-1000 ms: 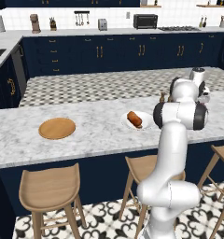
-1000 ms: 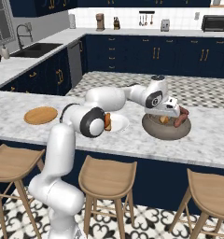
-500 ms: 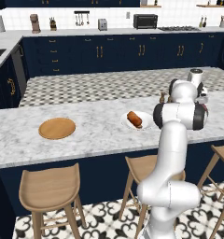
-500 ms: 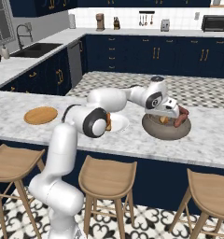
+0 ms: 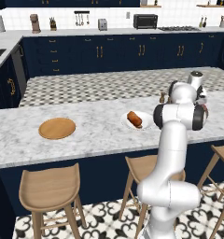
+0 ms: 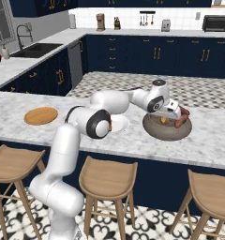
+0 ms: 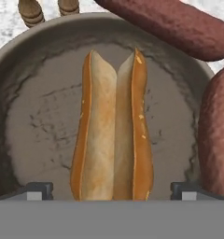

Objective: Place one bun and one sausage from the bowl on each plate.

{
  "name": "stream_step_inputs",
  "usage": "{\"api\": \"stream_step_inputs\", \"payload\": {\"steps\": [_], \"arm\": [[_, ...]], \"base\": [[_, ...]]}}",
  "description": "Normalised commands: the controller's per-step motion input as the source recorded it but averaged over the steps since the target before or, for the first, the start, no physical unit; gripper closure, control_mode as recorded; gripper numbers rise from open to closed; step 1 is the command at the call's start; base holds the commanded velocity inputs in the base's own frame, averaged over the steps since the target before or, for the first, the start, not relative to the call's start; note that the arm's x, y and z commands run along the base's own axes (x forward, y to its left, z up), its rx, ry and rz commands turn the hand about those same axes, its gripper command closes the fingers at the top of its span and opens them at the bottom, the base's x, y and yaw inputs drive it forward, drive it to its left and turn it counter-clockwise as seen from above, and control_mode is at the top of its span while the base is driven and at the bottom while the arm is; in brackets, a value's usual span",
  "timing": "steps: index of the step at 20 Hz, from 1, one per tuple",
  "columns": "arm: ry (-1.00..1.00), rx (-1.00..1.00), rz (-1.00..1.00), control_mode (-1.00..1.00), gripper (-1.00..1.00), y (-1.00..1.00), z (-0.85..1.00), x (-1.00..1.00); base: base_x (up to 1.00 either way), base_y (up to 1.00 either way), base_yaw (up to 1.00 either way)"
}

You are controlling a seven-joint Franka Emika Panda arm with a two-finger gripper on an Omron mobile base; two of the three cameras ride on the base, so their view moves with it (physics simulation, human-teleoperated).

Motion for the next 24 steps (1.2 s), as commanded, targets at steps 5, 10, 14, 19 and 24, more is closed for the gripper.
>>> {"api": "stream_step_inputs", "payload": {"steps": [5, 10, 14, 19, 24], "arm": [[0.0, 0.0, 0.0, -1.0, -1.0, -0.08, -0.27, 0.01], [0.0, 0.0, 0.0, -1.0, -1.0, 0.0, -0.07, 0.23], [0.01, 0.01, 0.0, -1.0, 1.0, 0.0, -0.08, 0.05], [0.06, 0.03, 0.0, -1.0, 1.0, 0.0, -0.07, 0.0], [0.0, 0.0, 0.0, -1.0, 1.0, 0.15, 0.19, -0.19]], "base": [[0.0, 0.0, 0.0], [0.0, 0.0, 0.0], [0.0, 0.0, 0.0], [0.0, 0.0, 0.0], [0.0, 0.0, 0.0]]}}
